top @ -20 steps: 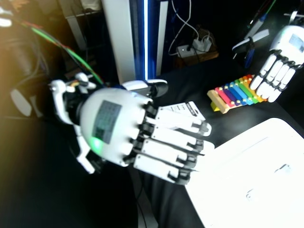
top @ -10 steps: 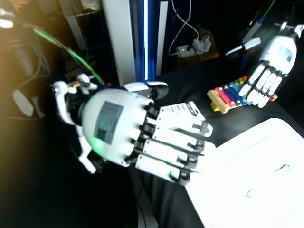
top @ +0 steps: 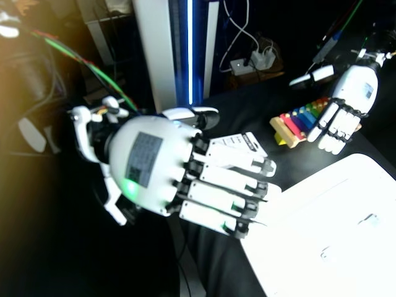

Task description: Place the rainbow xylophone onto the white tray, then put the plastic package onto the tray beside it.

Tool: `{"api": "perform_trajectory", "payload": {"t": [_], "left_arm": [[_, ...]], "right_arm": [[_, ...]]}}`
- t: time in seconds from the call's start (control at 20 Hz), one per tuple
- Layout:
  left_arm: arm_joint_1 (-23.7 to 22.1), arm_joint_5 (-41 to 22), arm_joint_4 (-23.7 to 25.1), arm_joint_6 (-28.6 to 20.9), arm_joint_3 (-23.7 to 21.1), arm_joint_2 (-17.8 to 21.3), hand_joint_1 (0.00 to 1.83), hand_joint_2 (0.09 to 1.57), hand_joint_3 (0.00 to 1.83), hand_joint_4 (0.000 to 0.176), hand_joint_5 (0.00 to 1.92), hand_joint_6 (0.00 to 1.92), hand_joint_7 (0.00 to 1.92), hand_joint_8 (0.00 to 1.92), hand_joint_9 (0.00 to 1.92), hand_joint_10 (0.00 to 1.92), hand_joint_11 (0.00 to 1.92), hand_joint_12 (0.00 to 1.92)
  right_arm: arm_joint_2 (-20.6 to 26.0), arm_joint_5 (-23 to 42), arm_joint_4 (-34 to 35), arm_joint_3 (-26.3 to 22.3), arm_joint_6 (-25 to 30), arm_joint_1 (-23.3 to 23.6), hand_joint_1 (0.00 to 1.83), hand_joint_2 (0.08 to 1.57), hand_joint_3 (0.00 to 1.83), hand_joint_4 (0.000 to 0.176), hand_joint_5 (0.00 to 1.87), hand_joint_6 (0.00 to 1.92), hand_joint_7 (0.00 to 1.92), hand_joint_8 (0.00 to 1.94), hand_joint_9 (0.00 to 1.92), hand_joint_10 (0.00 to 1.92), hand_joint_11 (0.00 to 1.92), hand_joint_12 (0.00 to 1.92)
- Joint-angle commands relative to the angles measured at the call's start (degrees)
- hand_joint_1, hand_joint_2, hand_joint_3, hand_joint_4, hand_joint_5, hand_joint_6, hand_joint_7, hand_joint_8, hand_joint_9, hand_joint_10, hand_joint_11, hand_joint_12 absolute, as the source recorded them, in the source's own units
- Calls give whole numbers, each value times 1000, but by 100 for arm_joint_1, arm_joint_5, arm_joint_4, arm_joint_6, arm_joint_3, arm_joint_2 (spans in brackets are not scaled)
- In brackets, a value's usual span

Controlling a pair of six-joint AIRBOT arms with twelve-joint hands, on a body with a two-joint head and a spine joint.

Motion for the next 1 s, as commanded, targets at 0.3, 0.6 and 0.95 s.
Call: {"api": "perform_trajectory", "payload": {"t": [0.3,0.6,0.95], "left_arm": [[80,-256,-556,237,146,-177,686,607,2,71,0,0,70,10,71,14,18,8],[163,-203,-616,243,256,-345,928,814,8,62,146,9,322,11,358,22,232,106],[259,-226,-672,244,286,-440,1205,1156,0,1,822,932,876,939,919,42,749,378]], "right_arm": [[-5,612,263,30,29,41,913,372,0,0,186,1162,229,797,0,1143,146,122],[-14,613,253,27,31,41,911,347,0,0,211,1123,235,780,0,1121,148,95],[-38,613,241,24,32,41,925,350,0,0,199,1219,189,933,0,1192,183,59]]}}
